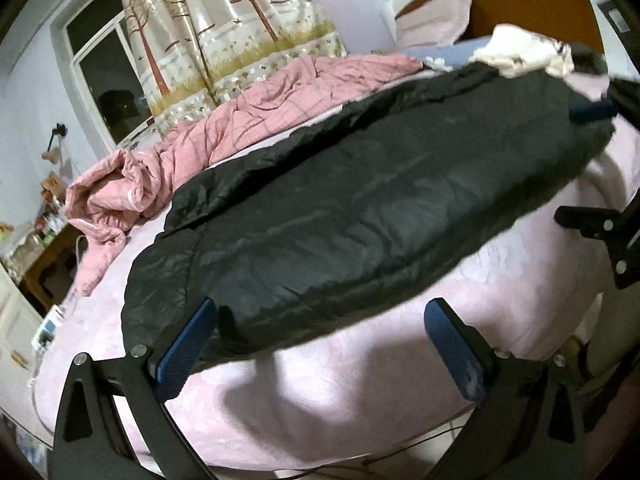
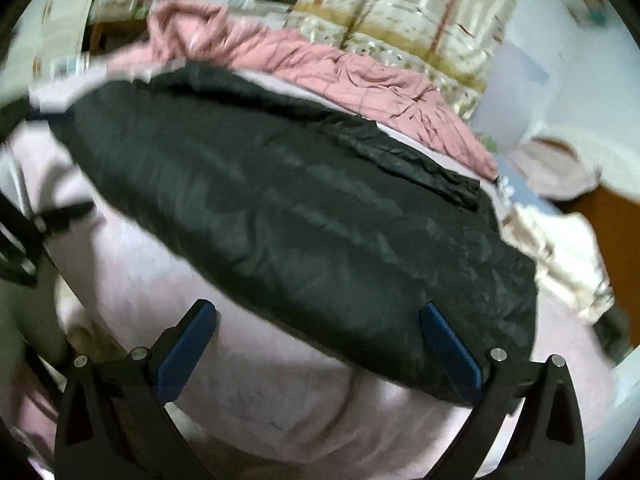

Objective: Fold large clothes

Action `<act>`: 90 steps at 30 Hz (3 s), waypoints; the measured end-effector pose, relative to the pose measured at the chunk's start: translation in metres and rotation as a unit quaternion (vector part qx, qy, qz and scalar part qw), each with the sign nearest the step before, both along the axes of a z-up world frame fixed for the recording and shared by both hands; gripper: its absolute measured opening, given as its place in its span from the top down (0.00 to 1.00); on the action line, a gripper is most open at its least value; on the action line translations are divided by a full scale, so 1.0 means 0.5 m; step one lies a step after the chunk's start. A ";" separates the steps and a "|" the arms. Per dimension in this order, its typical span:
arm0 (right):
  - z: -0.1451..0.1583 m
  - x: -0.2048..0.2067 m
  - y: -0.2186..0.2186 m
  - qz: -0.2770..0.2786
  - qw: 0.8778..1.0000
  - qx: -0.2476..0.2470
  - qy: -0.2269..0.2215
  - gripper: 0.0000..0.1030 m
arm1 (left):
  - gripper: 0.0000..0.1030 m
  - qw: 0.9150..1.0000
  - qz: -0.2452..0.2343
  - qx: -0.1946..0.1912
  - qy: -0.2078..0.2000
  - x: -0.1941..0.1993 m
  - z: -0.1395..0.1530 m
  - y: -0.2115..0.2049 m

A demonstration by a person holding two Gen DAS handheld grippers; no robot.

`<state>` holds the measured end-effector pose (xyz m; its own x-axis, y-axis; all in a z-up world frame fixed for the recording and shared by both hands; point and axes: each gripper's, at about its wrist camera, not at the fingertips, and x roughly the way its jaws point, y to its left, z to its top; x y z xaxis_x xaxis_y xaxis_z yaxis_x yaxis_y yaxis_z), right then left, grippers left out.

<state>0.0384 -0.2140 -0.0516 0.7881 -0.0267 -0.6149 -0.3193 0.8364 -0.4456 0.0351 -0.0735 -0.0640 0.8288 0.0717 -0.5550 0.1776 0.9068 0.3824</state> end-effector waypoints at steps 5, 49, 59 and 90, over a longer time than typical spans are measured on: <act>0.004 0.002 0.002 -0.012 1.000 -0.010 -0.021 0.00 | 0.00 0.999 0.037 0.012 -0.007 0.022 -0.005 0.012; 0.093 -0.040 -0.173 -0.136 0.978 0.156 -0.026 0.42 | 0.34 0.979 0.158 -0.122 -0.036 0.001 0.072 0.171; 0.121 -0.010 -0.197 -0.147 0.976 0.155 -0.049 0.21 | 0.10 0.970 0.180 -0.153 -0.048 0.035 0.096 0.218; 0.123 0.425 -0.375 -0.209 0.941 0.265 -0.017 0.13 | 0.00 0.959 0.183 -0.211 -0.055 0.388 0.108 0.328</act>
<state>0.2507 -0.4016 0.0099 0.7960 -0.0357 -0.6043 0.0942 0.9934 0.0653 0.2293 0.0903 -0.0100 0.8461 0.1570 -0.5094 -0.2017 0.9789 -0.0334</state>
